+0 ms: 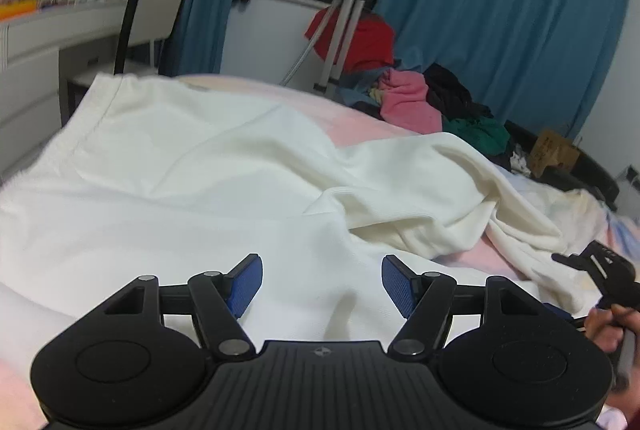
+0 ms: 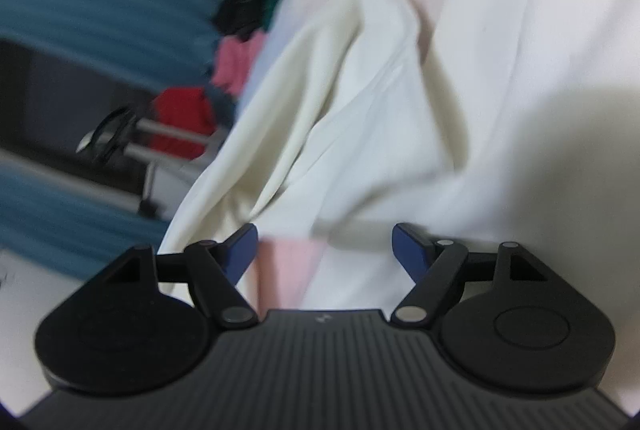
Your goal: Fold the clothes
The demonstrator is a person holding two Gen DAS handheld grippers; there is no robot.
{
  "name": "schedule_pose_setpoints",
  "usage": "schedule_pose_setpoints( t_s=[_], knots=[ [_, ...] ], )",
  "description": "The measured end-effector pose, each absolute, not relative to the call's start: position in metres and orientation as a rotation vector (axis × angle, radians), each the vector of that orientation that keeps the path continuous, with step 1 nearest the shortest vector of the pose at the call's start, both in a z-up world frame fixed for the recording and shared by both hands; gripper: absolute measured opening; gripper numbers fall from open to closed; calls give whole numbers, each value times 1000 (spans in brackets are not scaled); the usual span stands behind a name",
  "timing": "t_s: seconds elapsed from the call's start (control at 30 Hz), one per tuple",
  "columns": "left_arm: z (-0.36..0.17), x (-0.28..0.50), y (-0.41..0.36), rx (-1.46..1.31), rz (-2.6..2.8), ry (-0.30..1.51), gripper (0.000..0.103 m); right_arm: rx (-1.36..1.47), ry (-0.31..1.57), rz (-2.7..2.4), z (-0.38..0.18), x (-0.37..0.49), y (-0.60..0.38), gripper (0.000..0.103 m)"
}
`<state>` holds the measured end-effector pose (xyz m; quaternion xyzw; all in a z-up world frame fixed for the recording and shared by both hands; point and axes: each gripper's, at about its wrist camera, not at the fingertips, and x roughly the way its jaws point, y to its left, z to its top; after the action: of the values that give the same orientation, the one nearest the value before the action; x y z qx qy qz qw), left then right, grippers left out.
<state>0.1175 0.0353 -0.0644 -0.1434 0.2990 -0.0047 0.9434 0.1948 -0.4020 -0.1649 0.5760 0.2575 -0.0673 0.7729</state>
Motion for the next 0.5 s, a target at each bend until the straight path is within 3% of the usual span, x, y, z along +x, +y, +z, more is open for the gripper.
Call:
schedule_pose_setpoints(
  t_s=[0.1,0.13,0.17,0.33,0.5],
  knots=[
    [-68,122,49,-322,4,607,68,1212,533,-293,-154,219,-415,45],
    [-67,123,52,-320,11,603,68,1140,529,-349,-146,228,-416,17],
    [-67,124,55,-326,15,602,68,1037,557,-408,-134,240,-416,10],
    [-63,127,66,-361,17,591,68,783,536,-406,-42,299,-423,7],
    [-62,127,68,-375,22,602,68,605,267,-375,59,309,-443,7]
  ],
)
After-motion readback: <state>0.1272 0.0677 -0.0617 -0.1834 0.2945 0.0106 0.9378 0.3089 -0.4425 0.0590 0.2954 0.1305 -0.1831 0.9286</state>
